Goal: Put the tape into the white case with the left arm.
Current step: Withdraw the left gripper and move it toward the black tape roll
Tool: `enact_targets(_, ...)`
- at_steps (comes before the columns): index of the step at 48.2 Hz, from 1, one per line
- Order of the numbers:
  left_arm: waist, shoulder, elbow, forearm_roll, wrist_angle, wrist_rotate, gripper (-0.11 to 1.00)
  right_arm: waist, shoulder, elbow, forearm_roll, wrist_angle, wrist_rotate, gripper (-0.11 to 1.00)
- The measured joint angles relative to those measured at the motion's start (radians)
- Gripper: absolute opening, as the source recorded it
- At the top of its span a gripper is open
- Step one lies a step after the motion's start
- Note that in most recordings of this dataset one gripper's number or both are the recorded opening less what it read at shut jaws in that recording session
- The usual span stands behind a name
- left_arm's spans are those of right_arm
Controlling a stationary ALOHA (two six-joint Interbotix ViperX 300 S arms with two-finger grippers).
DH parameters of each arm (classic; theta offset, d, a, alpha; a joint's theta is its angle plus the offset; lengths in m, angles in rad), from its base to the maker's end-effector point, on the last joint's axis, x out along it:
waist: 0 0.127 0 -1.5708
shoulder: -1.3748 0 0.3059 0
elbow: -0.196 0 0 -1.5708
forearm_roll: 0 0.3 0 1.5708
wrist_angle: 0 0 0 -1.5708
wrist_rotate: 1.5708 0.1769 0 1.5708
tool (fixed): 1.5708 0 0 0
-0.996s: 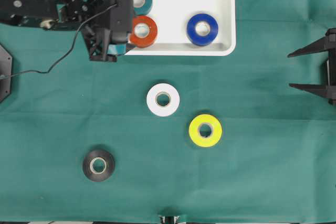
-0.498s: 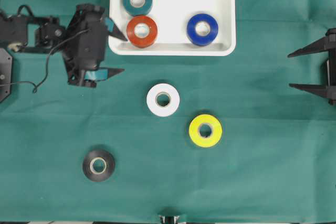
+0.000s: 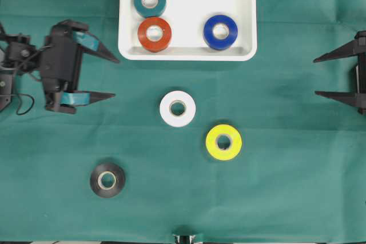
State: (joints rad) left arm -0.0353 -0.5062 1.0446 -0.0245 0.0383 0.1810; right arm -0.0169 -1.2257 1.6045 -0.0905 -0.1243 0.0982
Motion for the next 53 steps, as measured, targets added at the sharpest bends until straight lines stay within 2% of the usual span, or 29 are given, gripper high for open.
enact_targets(14,-0.032,-0.089,0.077,0.000,-0.046,-0.002,0.88,0.000,0.000,0.002,0.000,0.000,0.000,0.86)
enact_targets(42,-0.038,-0.089,0.080,0.000,-0.054,0.000,0.88,0.000,-0.002,0.002,0.002,0.000,0.000,0.86)
enact_targets(53,-0.107,-0.086,0.084,0.000,-0.054,-0.002,0.88,0.000,-0.002,0.002,0.000,0.000,0.000,0.86)
